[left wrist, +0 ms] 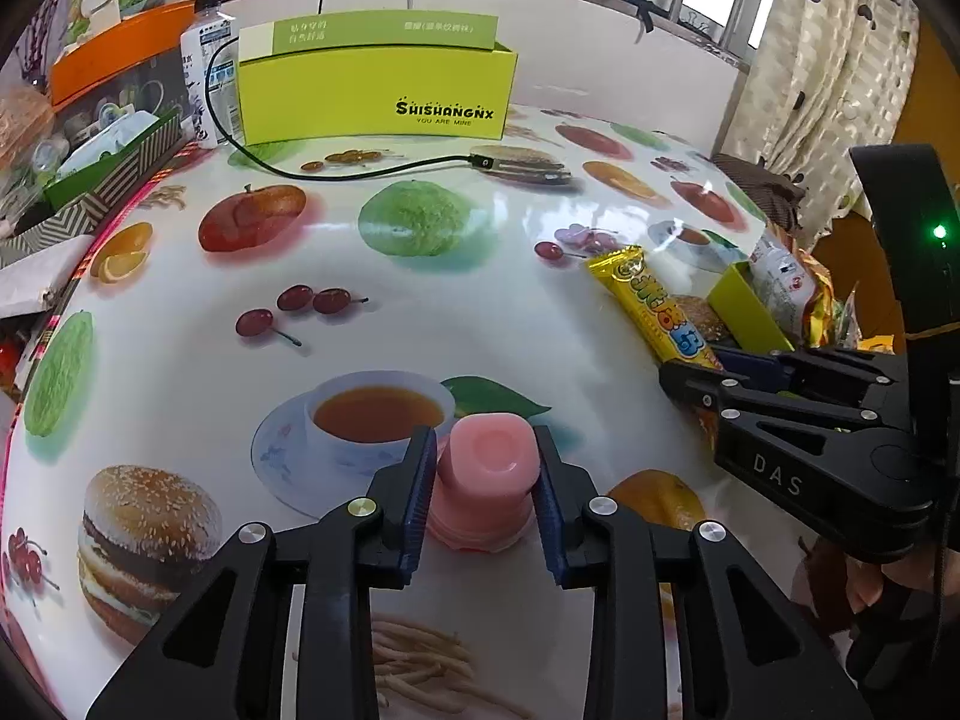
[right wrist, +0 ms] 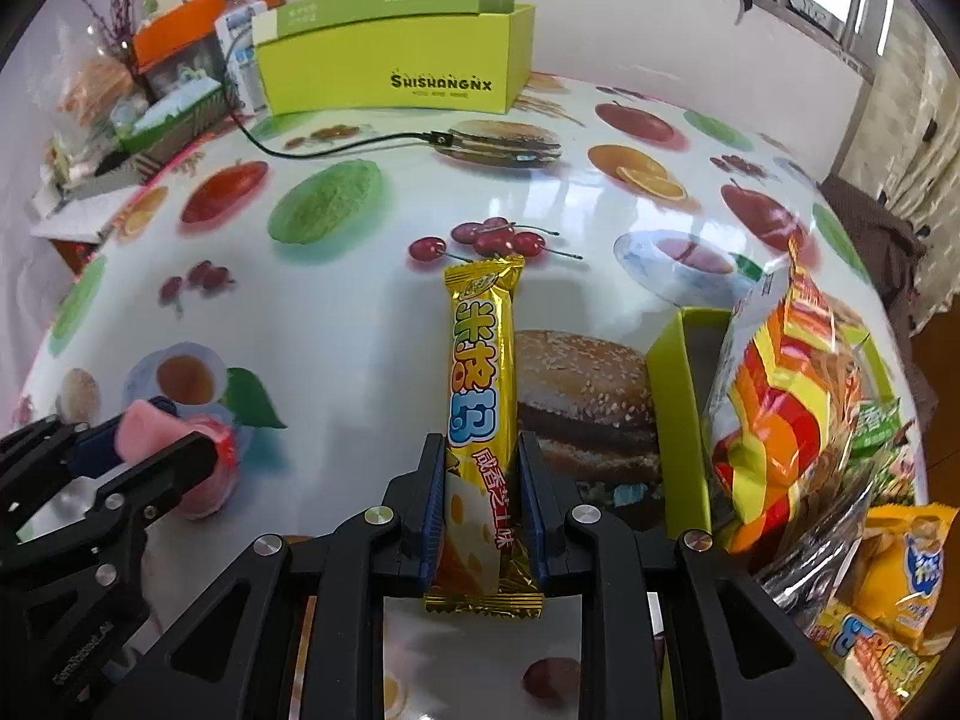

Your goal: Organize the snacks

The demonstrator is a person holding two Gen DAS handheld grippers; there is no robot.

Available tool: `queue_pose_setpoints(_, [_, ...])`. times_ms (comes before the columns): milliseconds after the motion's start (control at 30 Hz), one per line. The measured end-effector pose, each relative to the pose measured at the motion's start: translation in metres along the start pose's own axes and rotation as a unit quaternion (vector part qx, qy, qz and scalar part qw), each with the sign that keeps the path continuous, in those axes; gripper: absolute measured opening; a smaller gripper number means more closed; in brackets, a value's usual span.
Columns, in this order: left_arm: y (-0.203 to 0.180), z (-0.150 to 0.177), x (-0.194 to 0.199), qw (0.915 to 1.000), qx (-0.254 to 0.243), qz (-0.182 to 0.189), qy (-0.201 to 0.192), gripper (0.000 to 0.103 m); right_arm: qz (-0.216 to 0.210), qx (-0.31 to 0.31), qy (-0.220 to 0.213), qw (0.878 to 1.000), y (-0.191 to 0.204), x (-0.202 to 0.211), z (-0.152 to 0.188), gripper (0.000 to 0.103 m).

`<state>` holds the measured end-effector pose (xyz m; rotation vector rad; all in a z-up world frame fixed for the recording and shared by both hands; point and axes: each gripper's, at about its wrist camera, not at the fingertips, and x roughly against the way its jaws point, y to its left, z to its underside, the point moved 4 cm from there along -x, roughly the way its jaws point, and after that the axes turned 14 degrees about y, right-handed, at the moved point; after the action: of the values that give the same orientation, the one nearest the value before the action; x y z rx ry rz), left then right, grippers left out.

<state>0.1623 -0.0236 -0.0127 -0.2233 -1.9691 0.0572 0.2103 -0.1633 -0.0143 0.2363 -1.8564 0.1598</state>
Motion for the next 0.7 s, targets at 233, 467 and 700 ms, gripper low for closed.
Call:
queue_pose_setpoints(233, [-0.002,0.002,0.007,1.0000,-0.002,0.000,-0.008,0.029,-0.008,0.003,-0.013,1.000,0.006,0.013,0.006,0.021])
queue_pose_setpoints(467, [-0.005,0.006,0.018,0.9998,-0.005,-0.002,-0.017,0.028,-0.016,0.002,-0.022,1.000,0.008,0.026,0.015,0.021])
queue_pose_setpoints(700, [-0.012,0.007,0.035,0.9994,-0.012,0.001,-0.033,0.026,-0.019,-0.002,-0.034,0.999,0.006,0.040,0.024,0.021])
